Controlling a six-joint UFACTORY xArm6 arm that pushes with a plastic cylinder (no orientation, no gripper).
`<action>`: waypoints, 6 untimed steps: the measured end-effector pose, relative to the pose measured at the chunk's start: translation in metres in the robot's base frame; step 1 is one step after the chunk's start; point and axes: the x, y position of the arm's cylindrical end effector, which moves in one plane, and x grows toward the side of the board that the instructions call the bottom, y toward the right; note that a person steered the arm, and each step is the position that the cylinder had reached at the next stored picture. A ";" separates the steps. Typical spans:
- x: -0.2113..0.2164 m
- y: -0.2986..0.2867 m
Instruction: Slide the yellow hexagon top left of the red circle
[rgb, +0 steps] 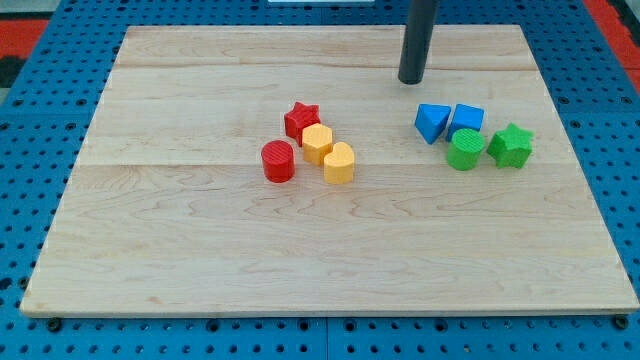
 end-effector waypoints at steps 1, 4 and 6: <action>0.023 0.004; 0.065 -0.055; 0.110 -0.084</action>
